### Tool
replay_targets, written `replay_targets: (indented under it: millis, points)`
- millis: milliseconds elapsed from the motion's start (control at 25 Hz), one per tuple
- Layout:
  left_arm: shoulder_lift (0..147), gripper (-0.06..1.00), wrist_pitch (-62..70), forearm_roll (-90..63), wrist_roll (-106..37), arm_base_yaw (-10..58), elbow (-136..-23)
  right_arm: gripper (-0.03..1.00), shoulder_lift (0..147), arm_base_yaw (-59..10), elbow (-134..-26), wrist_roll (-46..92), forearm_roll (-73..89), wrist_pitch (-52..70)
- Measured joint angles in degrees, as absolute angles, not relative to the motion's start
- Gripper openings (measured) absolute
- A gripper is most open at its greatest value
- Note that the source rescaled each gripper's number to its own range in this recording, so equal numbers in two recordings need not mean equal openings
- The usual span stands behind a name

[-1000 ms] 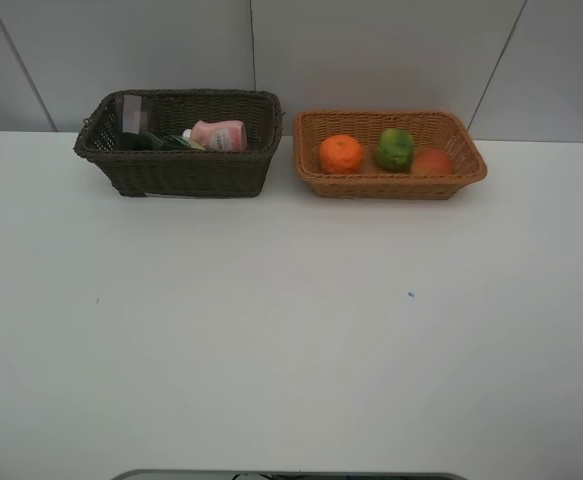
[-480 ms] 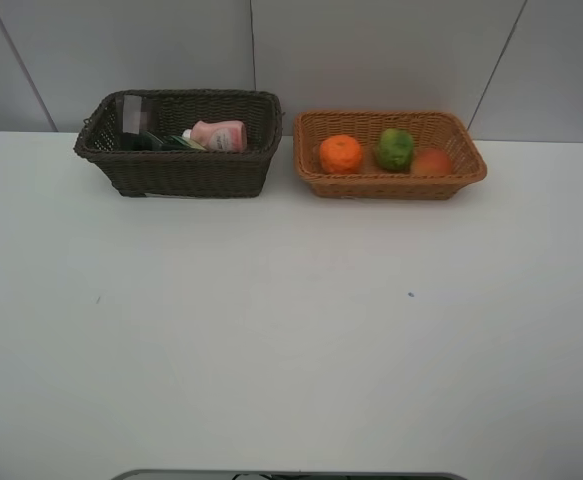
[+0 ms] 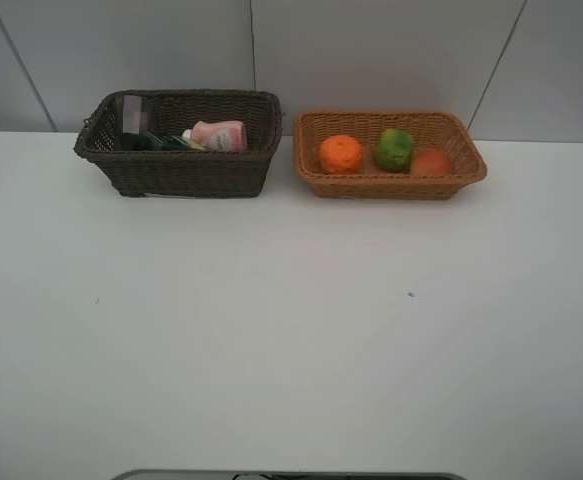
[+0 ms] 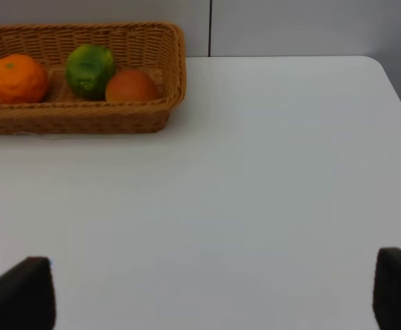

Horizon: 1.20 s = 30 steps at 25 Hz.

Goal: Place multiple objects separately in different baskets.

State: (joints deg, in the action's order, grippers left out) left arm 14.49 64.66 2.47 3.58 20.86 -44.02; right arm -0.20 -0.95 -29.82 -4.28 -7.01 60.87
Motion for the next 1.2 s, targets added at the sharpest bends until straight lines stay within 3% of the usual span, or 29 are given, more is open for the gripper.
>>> replay_targets:
  millis: [400, 1200]
  points:
    - [-0.13, 0.94, 66.64, 0.62, 2.42, 20.86, -37.38, 0.95, -0.20, -0.95, -29.82, -4.28, -7.01, 60.87]
    - [-0.43, 0.94, 66.91, -0.91, 0.00, 20.86, -31.27, 0.95, -0.20, -0.95, -29.82, -4.28, -7.01, 60.87]
